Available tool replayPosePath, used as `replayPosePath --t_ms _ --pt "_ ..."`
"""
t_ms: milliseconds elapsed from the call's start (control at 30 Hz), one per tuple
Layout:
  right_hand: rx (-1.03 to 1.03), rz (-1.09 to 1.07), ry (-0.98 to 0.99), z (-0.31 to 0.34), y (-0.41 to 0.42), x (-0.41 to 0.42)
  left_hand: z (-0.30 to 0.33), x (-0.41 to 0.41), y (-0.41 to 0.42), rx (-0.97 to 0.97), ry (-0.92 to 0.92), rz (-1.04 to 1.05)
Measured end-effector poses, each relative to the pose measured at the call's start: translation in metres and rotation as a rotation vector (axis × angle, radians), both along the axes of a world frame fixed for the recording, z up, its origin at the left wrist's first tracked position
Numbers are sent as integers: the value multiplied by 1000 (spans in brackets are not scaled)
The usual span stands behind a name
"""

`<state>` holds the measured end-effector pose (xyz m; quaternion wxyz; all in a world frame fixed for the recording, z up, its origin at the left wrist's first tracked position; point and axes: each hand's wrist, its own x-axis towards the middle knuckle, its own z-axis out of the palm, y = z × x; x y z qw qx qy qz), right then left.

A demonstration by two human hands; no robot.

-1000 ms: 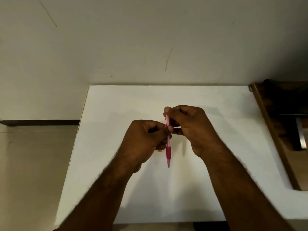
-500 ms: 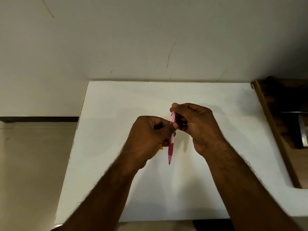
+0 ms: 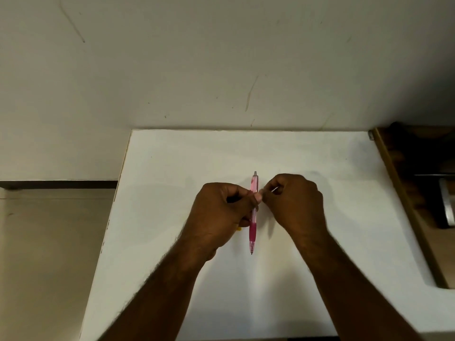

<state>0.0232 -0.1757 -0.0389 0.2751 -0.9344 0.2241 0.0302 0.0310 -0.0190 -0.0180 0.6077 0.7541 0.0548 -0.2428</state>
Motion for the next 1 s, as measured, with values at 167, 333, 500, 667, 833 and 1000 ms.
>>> replayPosePath --t_ms 167,333,500,667,833,1000 --pt "-70 41 66 -3 2 0 -2 0 -2 11 1 -13" --pt "-24 51 75 -4 -4 2 -2 0 -2 25 8 -35" --pt "296 -93 -179 12 -27 5 -2 1 2 20 29 -30" --pt "828 -54 -91 27 -23 3 -4 1 0 47 23 -65" --pt "789 -5 -57 23 -12 2 -6 -1 -1 64 -3 -90" --pt "830 -87 -88 21 -9 2 -7 -1 -2 62 -2 -103"
